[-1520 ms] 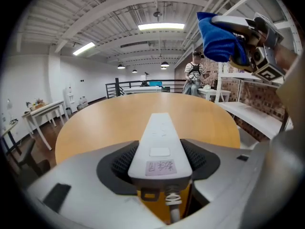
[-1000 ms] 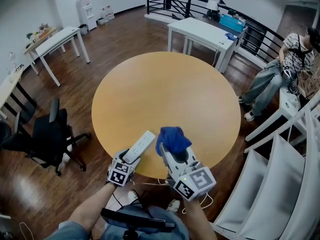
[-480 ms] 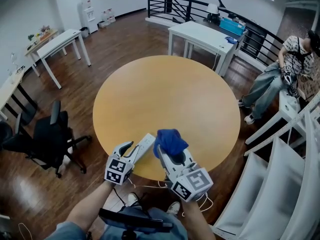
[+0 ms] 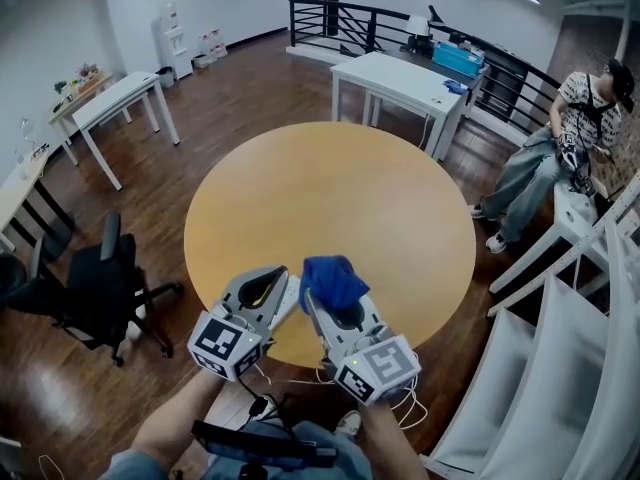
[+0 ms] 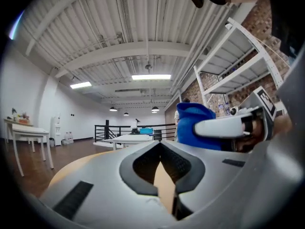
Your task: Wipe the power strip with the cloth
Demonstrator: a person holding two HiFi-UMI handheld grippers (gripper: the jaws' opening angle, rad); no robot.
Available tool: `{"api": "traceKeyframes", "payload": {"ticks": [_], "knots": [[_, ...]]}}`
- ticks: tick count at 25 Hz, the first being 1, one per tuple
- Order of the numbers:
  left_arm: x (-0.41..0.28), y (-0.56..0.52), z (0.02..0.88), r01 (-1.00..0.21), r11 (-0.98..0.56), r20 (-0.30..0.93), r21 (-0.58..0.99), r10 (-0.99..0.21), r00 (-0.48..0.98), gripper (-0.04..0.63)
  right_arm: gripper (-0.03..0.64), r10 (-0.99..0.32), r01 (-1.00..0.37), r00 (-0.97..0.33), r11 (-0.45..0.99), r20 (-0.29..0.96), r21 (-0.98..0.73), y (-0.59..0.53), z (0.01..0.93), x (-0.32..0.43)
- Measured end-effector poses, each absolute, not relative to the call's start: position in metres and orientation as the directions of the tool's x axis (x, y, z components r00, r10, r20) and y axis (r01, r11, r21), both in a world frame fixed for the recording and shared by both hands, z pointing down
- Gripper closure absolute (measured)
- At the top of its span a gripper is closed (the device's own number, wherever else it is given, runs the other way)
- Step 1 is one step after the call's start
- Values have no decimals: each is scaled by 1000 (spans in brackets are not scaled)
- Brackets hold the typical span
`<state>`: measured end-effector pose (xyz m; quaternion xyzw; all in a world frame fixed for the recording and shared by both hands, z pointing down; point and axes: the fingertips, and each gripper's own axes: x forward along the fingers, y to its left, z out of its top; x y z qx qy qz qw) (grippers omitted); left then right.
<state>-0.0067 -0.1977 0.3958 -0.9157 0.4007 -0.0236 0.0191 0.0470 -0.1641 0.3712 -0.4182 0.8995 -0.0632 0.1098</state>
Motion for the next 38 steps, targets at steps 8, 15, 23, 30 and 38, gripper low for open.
{"api": "traceKeyframes", "payload": {"ticks": [8, 15, 23, 30, 38], "knots": [[2, -188, 367, -709, -702, -28, -62, -709, 705, 583, 549, -776, -753, -612, 631, -154, -187, -165, 365, 49], [10, -183, 367, -700, -712, -14, -56, -700, 714, 583, 552, -775, -755, -613, 632, -154, -173, -164, 364, 52], [2, -189, 369, -723, -687, -36, -72, -723, 690, 583, 552, -777, -757, -610, 629, -155, -176, -165, 365, 52], [11, -183, 371, -701, -711, -17, -54, -701, 713, 583, 552, -777, -757, -610, 629, -154, -178, -166, 364, 54], [12, -179, 371, -686, -726, -2, -42, -687, 727, 583, 552, -779, -758, -609, 627, -150, -181, -165, 365, 51]]}}
